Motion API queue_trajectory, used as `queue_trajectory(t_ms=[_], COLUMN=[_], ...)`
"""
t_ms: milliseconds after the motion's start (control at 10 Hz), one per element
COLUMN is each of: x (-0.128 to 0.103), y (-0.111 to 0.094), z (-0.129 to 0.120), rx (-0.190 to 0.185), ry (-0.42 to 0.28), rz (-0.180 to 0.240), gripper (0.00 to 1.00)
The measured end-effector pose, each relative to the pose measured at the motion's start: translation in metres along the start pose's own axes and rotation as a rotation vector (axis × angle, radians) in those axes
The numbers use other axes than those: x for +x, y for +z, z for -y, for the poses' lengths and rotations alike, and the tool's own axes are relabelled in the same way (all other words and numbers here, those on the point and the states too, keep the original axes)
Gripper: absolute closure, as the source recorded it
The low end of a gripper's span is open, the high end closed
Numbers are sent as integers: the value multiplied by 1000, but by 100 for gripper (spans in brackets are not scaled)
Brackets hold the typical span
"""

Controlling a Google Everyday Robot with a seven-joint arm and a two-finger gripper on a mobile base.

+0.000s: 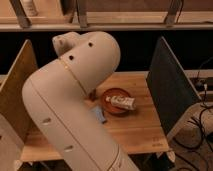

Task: Place the eraser in the ceramic cup

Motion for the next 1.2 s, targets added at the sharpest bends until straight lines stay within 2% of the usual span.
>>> queue_trajectory(t_ms=[300,600,1200], x=[-4,2,17], y=[13,25,36], z=[-8,-12,-1], rx=[4,19,56], ry=[-3,-37,-86], rz=[11,13,6], gripper=[100,100,100])
